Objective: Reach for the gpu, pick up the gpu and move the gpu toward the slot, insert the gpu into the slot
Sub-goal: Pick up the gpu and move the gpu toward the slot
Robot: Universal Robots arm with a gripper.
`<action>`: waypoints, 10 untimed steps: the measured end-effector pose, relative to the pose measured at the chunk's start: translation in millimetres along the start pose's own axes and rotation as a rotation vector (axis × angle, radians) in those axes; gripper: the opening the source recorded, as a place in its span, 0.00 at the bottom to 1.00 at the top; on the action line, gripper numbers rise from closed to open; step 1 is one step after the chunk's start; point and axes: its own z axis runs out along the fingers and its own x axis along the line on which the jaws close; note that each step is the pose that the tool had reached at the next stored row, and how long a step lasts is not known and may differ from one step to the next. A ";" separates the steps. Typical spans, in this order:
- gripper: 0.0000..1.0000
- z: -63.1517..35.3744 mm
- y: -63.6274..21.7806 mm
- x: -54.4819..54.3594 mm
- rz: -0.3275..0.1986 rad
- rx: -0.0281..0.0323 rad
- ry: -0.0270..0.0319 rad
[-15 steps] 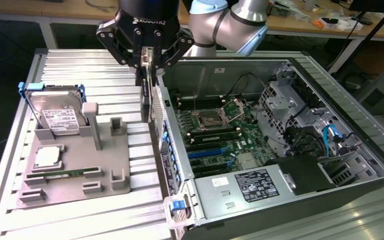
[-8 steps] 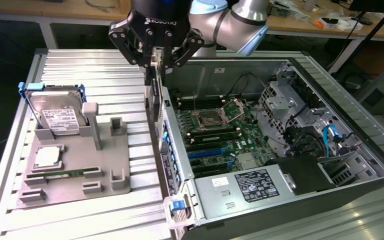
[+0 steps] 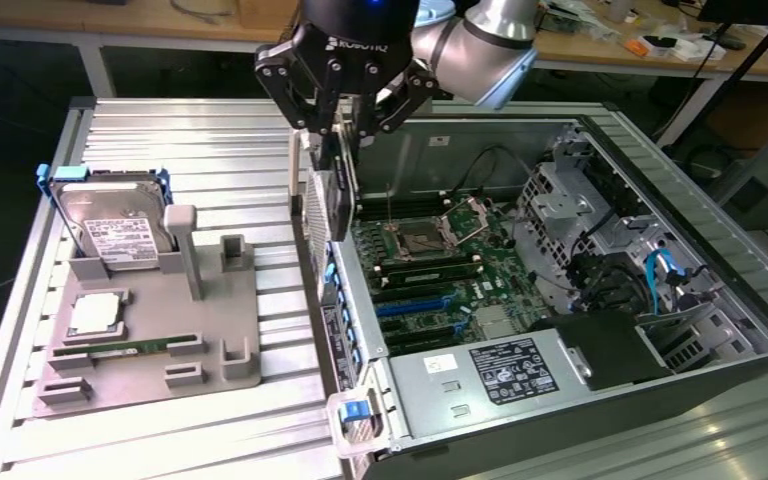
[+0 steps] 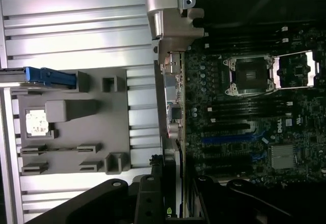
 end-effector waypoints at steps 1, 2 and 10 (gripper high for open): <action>0.27 0.0 0.3 -3.9 -0.001 0.0000 0.0001; 0.27 0.0 0.6 -7.6 -0.002 0.0000 0.0002; 0.27 0.0 2.9 -38.8 -0.032 0.0003 0.0012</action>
